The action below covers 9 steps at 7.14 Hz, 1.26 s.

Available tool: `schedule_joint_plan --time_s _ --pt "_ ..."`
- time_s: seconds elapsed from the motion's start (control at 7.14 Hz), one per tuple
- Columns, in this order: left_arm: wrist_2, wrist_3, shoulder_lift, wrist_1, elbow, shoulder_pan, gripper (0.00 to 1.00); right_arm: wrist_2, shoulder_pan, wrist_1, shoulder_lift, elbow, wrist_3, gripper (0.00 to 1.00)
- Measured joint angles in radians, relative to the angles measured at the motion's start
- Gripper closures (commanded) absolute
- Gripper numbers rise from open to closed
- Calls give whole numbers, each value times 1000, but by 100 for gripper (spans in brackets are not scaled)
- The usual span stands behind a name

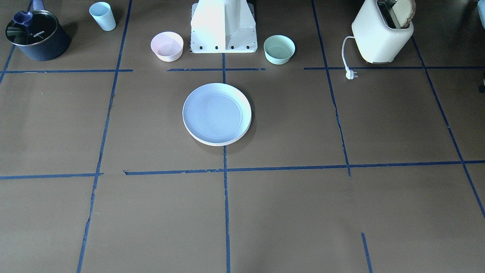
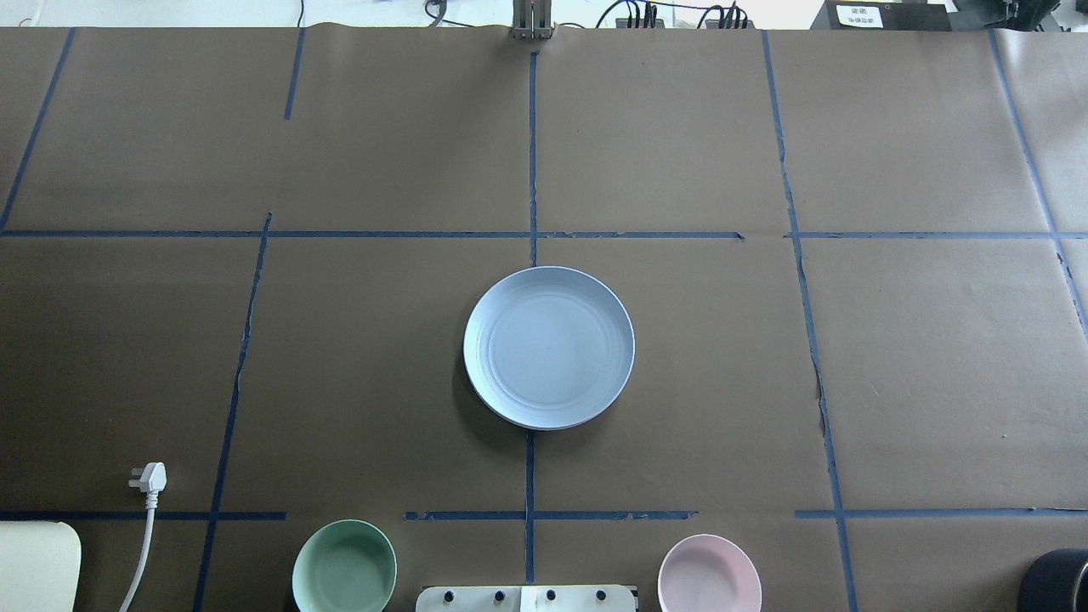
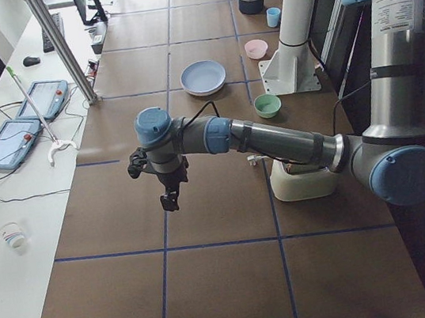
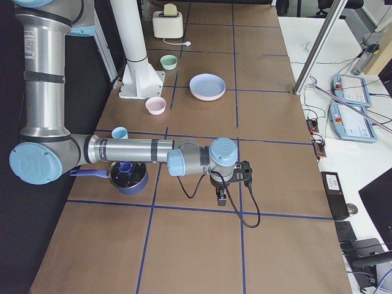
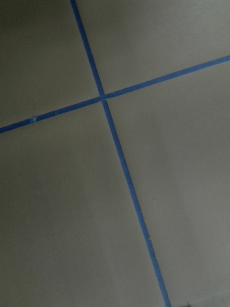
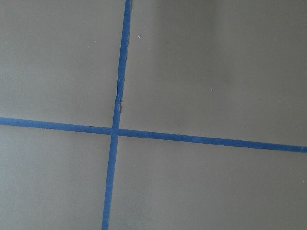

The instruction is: Stack three plates with pink and blue

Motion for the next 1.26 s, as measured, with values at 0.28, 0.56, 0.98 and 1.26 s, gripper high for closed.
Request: schedule_joint_plan --time_s 0.28,0.56,0.98,1.26 --pt "-28 33 56 -2 27 -26 0 0 3 -14 -6 3 -27 0" --pt "-30 5 78 -5 53 -30 0 -6 3 -14 -17 4 -30 0" --pt "-31 -106 80 -8 55 -31 0 -9 3 -12 -21 8 -24 0" --pt "-29 -91 80 -6 68 -31 0 -5 3 -13 -22 18 -17 0"
